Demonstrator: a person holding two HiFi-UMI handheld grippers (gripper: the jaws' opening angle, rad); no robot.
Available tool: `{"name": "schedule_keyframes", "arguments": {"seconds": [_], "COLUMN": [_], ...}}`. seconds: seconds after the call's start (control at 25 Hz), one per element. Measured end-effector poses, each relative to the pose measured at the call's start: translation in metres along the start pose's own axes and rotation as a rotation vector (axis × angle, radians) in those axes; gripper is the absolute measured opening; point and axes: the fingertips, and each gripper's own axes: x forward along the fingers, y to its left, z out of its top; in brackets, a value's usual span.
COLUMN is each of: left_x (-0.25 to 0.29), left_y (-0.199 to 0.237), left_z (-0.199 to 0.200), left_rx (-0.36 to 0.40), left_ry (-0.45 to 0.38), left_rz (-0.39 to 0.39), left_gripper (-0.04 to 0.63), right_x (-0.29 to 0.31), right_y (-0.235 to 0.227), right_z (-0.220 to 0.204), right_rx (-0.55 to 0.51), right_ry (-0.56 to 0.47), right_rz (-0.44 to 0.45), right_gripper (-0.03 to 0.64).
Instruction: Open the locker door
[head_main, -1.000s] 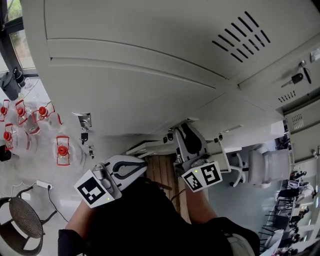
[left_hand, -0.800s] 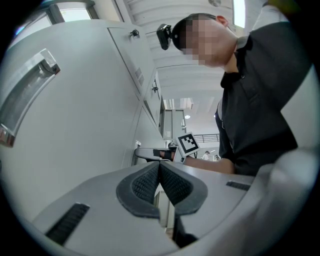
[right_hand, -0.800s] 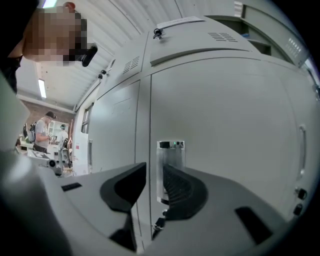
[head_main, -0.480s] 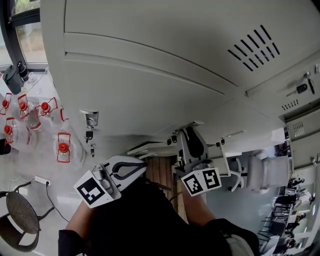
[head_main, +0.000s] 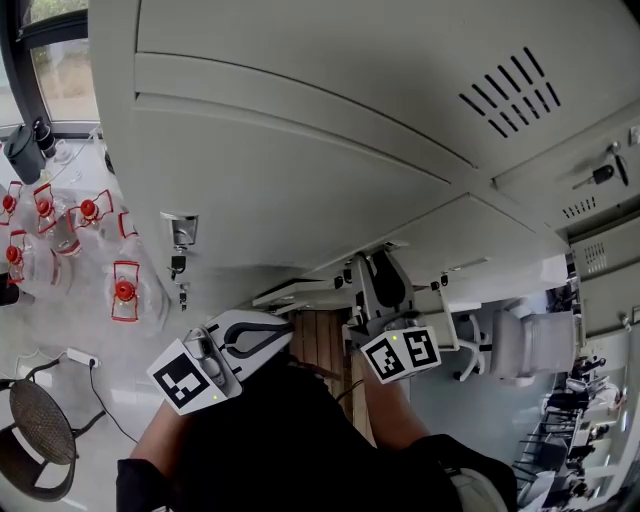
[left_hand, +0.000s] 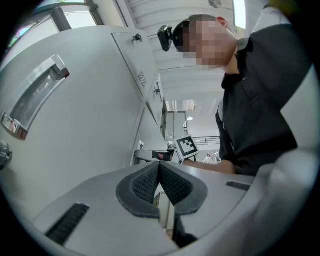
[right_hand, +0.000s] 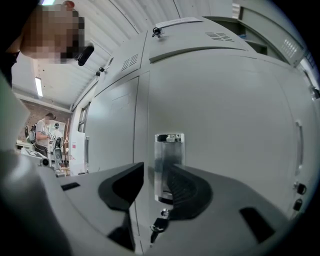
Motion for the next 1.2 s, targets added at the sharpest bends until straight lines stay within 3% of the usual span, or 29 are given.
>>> {"name": "schedule_keyframes", "arguments": {"seconds": [0.6, 1.2], "left_x": [-0.015, 0.003], "left_y": [-0.003, -0.023], "left_z": [0.0, -0.005], "left_rx": [-0.004, -0.009], "left_ry": [0.0, 0.016], "left_rz": [0.072, 0.074], "left_gripper": [0.011, 0.011], "right_x": [0.006, -0.022], "right_y": [0.0, 0.011], "right_z": [-0.003, -0.004], "right_rx": [-0.014, -0.008], "right_ry": [0.004, -0.036], "right_rz": [0.026, 0.165], "right_gripper": [0.101, 0.097]}}
